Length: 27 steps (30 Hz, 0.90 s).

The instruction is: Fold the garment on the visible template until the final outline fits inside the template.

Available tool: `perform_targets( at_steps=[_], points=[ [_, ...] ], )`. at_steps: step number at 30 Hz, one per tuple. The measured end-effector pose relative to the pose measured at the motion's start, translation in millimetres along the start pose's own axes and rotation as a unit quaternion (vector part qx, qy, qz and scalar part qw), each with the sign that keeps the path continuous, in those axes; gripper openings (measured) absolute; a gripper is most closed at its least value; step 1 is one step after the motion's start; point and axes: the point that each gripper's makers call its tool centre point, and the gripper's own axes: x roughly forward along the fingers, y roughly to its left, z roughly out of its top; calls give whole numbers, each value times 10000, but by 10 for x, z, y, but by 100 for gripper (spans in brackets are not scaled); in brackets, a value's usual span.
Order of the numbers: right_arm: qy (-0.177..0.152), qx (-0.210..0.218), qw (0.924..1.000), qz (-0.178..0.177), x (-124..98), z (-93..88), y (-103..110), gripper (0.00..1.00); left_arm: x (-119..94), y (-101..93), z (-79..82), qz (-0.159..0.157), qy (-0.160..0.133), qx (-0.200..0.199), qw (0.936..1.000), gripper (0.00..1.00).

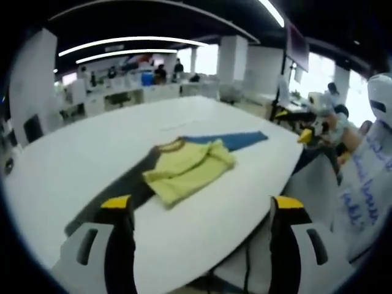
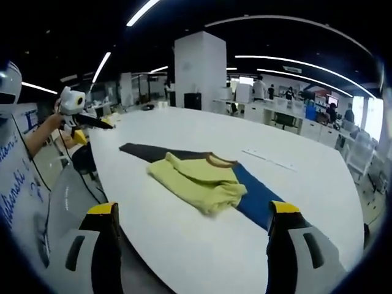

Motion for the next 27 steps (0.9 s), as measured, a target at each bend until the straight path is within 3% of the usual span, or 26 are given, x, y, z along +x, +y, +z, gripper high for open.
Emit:
perform_targets(
  at_steps=[14,20,27],
  points=[
    [16,-27,10000,53,60,29,-10,100,107,76,30,-63,-16,-69,10000,75],
    [78,-46,10000,-23,76,-4,-65,100,156,132,-31,-97,134,-75,9998,71],
    [91,-27,10000,-14,106,-23,-60,100,274,205,-13,-154,56,-208,9996,62]
  ],
)
